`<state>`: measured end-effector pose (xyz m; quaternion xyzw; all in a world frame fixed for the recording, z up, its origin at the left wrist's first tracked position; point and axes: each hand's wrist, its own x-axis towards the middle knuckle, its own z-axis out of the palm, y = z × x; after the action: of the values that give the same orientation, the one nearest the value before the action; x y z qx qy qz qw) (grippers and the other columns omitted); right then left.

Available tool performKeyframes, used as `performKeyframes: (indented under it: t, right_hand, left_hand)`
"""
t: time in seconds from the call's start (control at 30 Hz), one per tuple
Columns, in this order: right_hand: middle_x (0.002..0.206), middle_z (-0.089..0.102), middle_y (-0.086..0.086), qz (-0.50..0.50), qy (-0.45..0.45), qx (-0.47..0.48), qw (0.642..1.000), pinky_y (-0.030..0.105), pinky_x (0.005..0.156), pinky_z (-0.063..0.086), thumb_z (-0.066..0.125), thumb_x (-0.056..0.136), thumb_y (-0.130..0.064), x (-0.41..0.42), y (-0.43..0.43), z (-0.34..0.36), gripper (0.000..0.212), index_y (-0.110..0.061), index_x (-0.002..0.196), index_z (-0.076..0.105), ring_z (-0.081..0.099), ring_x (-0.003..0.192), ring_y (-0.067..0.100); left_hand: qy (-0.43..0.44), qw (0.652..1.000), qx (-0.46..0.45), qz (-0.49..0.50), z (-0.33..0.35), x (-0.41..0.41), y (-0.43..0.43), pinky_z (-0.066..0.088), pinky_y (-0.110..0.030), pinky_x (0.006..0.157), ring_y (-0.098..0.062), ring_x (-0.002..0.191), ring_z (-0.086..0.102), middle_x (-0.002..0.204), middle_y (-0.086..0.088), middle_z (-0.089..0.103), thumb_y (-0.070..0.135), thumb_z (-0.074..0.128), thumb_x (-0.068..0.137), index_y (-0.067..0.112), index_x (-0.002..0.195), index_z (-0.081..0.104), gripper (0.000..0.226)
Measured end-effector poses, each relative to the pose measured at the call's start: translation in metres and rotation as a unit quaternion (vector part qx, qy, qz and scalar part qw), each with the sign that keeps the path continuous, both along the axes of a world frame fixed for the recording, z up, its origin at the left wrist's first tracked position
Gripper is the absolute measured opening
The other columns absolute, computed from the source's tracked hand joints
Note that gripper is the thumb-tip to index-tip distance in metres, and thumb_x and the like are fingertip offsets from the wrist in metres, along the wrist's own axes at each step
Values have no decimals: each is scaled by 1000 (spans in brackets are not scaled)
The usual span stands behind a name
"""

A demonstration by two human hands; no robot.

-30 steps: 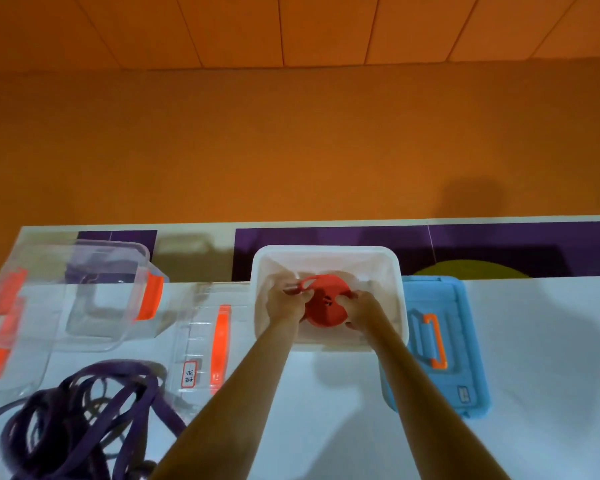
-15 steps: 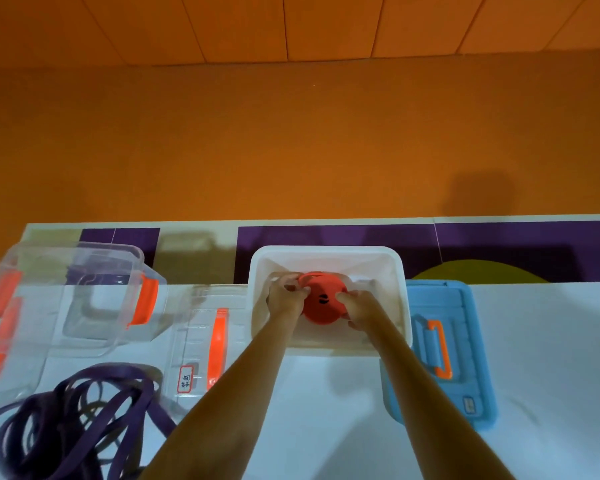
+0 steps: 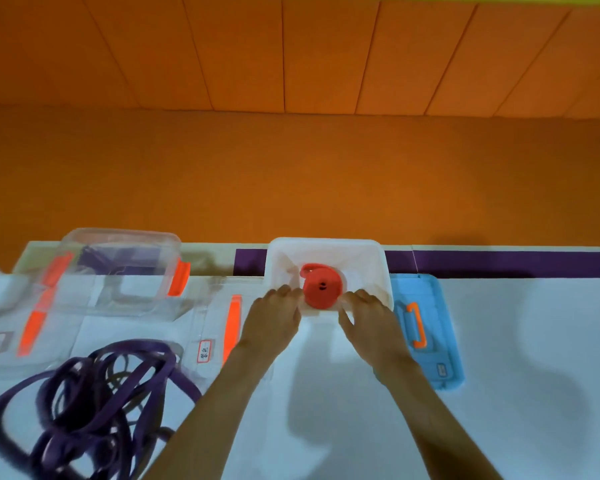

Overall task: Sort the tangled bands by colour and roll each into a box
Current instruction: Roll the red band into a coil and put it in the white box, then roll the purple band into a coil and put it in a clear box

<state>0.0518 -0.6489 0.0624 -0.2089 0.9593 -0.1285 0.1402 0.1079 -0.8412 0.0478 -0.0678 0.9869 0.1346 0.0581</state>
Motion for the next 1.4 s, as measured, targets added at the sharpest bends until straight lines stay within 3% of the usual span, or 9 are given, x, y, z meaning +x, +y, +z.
performKeyframes:
  t: [0.13, 0.33, 0.57, 0.63, 0.77, 1.03, 1.2, 1.33, 1.4]
  right_hand:
    - [134, 62, -5, 16, 36, 34, 999, 34, 97, 51, 45, 109, -35, 54, 12, 14, 36, -27, 141, 58, 63, 119, 18]
    - [132, 63, -8, 49, 54, 79, 994, 31, 94, 51, 40, 110, -37, 117, 27, 18, 36, -31, 141, 56, 64, 115, 15]
    - [130, 63, -8, 108, 31, 59, 992, 32, 96, 48, 37, 110, -35, 166, 13, 7, 35, -29, 138, 57, 63, 115, 14]
    - [129, 64, -7, 138, 26, 46, 989, 32, 95, 50, 36, 110, -33, 177, -3, 5, 34, -26, 135, 59, 64, 113, 14]
    - [125, 66, -3, 182, 27, 18, 983, 34, 92, 53, 39, 110, -31, 204, -42, 11, 33, -24, 134, 61, 66, 110, 17]
    - [118, 67, -1, 214, 33, -11, 976, 36, 88, 55, 40, 111, -30, 242, -146, 9, 29, -21, 126, 63, 67, 102, 20]
    - [116, 69, 0, 173, 6, -7, 985, 36, 88, 54, 44, 108, -27, 253, -230, -24, 25, -20, 121, 65, 68, 106, 23]
    - [134, 68, -2, 133, -74, -15, 988, 35, 99, 51, 50, 106, -26, 263, -288, -54, 33, -27, 137, 62, 64, 121, 23]
    - [142, 64, -2, 129, -115, -17, 985, 36, 101, 52, 52, 105, -26, 269, -311, -64, 46, -34, 150, 52, 63, 125, 24]
  left_hand:
    - [1, 999, -53, -13, 13, 65, 1, 53, -39, 92, -22, 114, 64, 129, 2, 63, 25, 43, 108, 27, 139, 56, 34]
    - [29, 997, -64, -2, 13, 145, 10, 53, -32, 85, -18, 108, 65, 122, 5, 64, 27, 41, 109, 28, 137, 57, 32]
    - [13, 997, -57, 56, 14, 211, 8, 57, -34, 88, -17, 109, 67, 124, 6, 67, 26, 45, 109, 27, 135, 61, 30]
    - [-6, 994, -62, 85, 24, 230, -4, 59, -35, 82, -18, 103, 70, 118, 3, 71, 22, 54, 105, 24, 126, 68, 26]
    - [-15, 986, -94, 136, 39, 272, -37, 57, -34, 51, -22, 67, 70, 80, -1, 71, 6, 77, 85, 16, 91, 76, 12]
    - [-5, 979, -58, 194, 41, 317, -127, 62, -40, 66, -26, 86, 73, 97, -2, 76, 14, 64, 97, 17, 105, 77, 15]
    - [-12, 981, -15, 193, 10, 327, -219, 60, -36, 82, -21, 99, 70, 112, 2, 71, 18, 51, 105, 20, 118, 71, 24]
    - [-49, 982, 4, 181, -18, 339, -280, 57, -35, 89, -20, 107, 67, 121, 2, 69, 21, 47, 106, 24, 125, 67, 28]
    - [-57, 973, 16, 223, -28, 343, -303, 55, -38, 93, -22, 112, 67, 125, 1, 68, 23, 50, 105, 24, 134, 60, 31]
